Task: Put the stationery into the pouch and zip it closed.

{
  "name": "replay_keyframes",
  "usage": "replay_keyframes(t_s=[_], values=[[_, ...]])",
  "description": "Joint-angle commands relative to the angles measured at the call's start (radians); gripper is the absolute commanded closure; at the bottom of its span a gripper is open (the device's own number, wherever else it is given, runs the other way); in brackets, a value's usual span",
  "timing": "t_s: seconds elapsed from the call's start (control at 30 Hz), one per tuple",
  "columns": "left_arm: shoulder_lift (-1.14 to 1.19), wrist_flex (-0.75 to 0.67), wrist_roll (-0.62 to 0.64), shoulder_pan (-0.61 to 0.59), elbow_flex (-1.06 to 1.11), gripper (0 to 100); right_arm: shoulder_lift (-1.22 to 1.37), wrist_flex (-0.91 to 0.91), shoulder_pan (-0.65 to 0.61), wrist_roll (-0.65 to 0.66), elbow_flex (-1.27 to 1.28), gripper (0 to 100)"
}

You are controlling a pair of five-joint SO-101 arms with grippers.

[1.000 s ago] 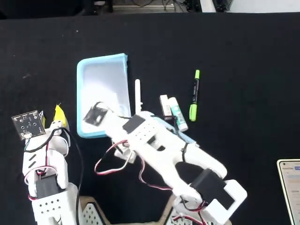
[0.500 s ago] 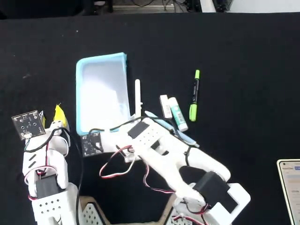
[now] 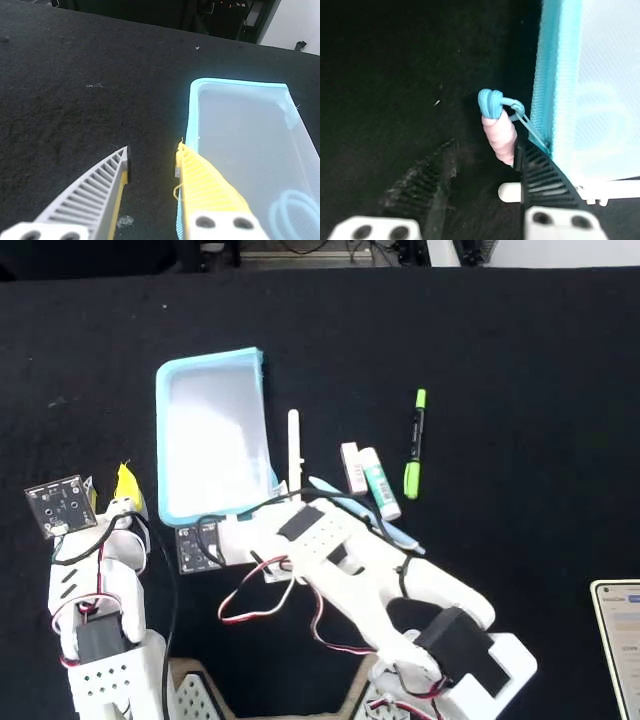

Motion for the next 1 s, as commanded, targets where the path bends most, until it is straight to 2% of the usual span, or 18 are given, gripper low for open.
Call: replay_keyframes(t_s=[0.0, 0.1, 0.17, 0.33, 0.57, 0.67, 0.8, 0.87, 0.97], values=[[-0.008, -0.02, 0.005, 0.005, 0.022, 84, 0.03, -0.035, 0.012, 0.012, 0.008, 80.8], [-0.008, -0.018, 0.005, 0.007, 0.022, 84, 0.031, -0.031, 0.014, -0.02, 0.007, 85.6], [-0.008, -0.018, 0.005, 0.005, 0.022, 84, 0.028, -0.038, 0.017, -0.087, -0.002, 98.2], [-0.008, -0.018, 0.005, 0.005, 0.022, 84, -0.117, 0.066, 0.044, -0.241, -0.013, 98.5], [-0.008, -0.018, 0.005, 0.005, 0.022, 84, -0.512, 0.331, 0.04, -0.313, 0.013, 98.7], [-0.008, -0.018, 0.005, 0.004, 0.022, 84, -0.573, 0.295, 0.04, -0.321, 0.077, 97.0], [-0.008, -0.017, 0.005, 0.002, 0.022, 84, -0.552, 0.164, 0.04, -0.385, 0.18, 82.4], [-0.008, -0.017, 0.005, 0.002, 0.022, 84, -0.53, 0.097, 0.037, -0.328, 0.232, 77.3], [-0.008, -0.017, 0.005, 0.002, 0.022, 84, -0.489, -0.026, 0.003, -0.235, 0.297, 78.3]])
